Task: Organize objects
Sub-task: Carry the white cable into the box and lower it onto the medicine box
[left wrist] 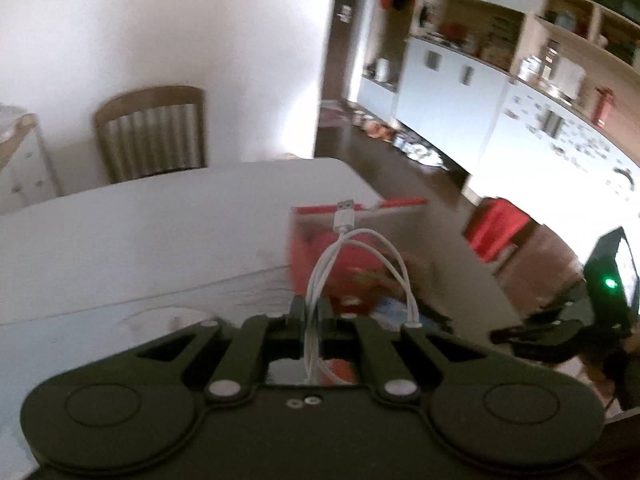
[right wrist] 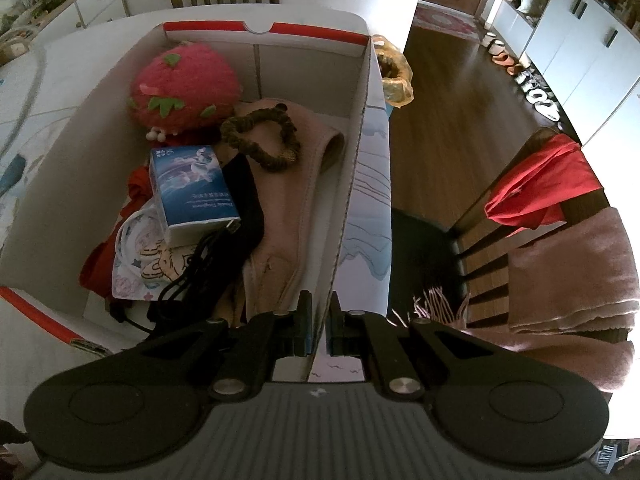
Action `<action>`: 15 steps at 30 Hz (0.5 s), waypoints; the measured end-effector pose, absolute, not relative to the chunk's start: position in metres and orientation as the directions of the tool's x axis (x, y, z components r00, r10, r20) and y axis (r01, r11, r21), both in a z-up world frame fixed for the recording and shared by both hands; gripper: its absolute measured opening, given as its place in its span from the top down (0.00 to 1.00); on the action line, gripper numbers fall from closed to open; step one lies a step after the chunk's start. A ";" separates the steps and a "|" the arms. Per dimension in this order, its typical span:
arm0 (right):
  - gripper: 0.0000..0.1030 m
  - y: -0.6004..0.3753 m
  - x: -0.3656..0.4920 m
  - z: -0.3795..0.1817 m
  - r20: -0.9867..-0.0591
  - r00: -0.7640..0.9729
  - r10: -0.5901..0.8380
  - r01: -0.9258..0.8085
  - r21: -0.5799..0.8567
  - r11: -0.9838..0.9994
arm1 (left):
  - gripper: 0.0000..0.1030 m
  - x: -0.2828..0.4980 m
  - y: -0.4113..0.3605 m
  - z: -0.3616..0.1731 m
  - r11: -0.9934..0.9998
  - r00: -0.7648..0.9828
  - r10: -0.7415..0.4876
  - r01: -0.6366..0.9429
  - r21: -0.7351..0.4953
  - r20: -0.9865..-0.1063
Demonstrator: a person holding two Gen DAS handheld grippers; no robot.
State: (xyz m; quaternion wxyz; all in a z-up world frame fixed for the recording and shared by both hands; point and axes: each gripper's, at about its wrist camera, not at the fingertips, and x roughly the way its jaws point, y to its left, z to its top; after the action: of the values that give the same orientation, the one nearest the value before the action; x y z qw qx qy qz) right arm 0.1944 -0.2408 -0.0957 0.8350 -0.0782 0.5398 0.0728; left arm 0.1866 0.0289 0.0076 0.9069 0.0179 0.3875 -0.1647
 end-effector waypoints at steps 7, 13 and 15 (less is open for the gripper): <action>0.94 -0.242 0.193 -0.095 -0.912 0.408 0.044 -0.214 -0.049 0.976 | 0.97 0.195 -0.034 -0.026 0.893 0.554 -0.368 0.435 -0.117 -0.746; 0.94 -0.243 0.193 -0.095 -0.911 0.408 0.050 -0.220 -0.045 0.974 | 0.98 0.203 -0.068 -0.056 0.871 0.496 -0.371 0.480 -0.108 -0.785; 0.94 -0.243 0.193 -0.095 -0.911 0.409 0.051 -0.221 -0.044 0.974 | 0.98 0.207 -0.073 -0.061 0.870 0.489 -0.364 0.483 -0.102 -0.793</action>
State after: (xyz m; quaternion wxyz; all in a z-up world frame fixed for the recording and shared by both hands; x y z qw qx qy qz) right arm 0.1932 -0.2427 -0.0945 0.8355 -0.0788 0.5376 0.0814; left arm 0.2068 -0.0734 -0.0606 0.8601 0.0672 0.4418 -0.2460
